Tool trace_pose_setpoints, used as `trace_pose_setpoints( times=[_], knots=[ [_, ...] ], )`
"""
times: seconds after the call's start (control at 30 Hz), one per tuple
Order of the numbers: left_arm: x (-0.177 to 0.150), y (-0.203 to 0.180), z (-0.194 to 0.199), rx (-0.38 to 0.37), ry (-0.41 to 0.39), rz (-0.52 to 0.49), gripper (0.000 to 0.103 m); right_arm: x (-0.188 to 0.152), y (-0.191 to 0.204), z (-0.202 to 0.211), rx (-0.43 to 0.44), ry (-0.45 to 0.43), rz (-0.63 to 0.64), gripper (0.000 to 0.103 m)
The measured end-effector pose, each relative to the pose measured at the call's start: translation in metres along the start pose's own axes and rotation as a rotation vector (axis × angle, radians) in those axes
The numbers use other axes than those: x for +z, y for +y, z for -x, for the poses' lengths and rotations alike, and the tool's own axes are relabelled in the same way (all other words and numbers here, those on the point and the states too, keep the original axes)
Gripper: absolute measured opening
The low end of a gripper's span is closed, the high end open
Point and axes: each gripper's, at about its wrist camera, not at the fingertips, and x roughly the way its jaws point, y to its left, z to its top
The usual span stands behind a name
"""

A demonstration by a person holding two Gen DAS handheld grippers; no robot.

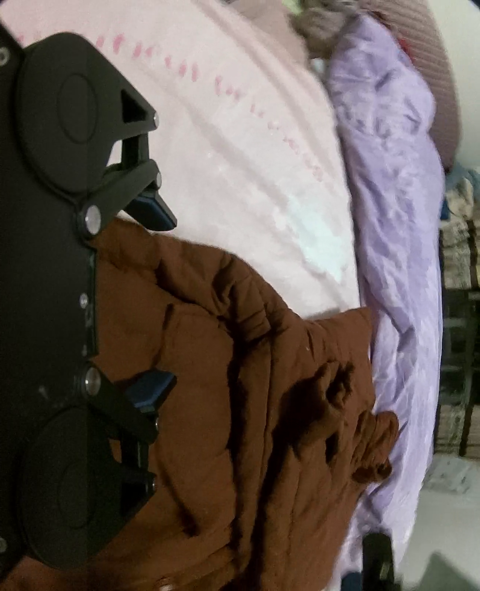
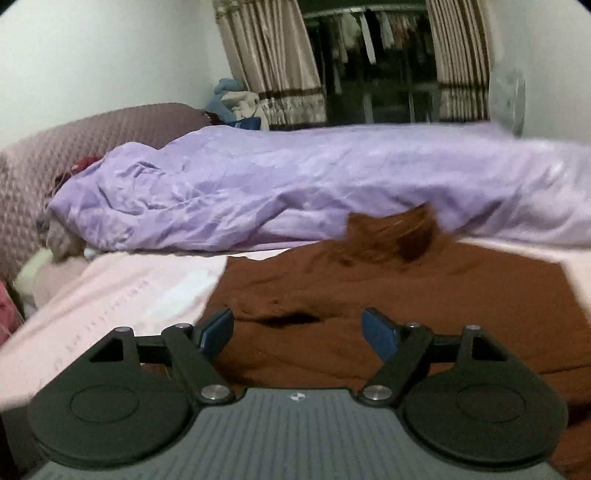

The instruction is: Fold large clothes

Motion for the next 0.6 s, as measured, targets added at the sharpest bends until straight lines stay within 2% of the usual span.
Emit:
trace_pose_setpoints(
  times=[0.1,0.2,0.33,0.4,0.47,0.6],
  knots=[
    [-0.014,-0.006,0.031,0.069,-0.04,-0.105,0.085,-0.009,-0.019,0.046,-0.046,0.03,0.069,0.093],
    [-0.038,-0.005,0.057,0.115,-0.051,-0.171,0.085,-0.032,-0.045,0.089,-0.169,0.072,0.126,0.096],
    [-0.065,0.01,0.075,0.05,0.008,-0.155,0.085,-0.08,-0.09,0.131,-0.32,0.161,0.127,0.099],
    [-0.081,0.018,0.081,-0.014,0.065,-0.12,0.085,-0.105,-0.112,0.141,-0.385,0.23,0.095,0.099],
    [-0.096,0.025,0.083,-0.093,0.101,-0.077,0.085,-0.124,-0.129,0.146,-0.394,0.288,0.067,0.099],
    [-0.11,0.03,0.086,-0.139,0.101,-0.003,0.085,-0.152,-0.155,0.156,-0.386,0.346,-0.032,0.099]
  ],
)
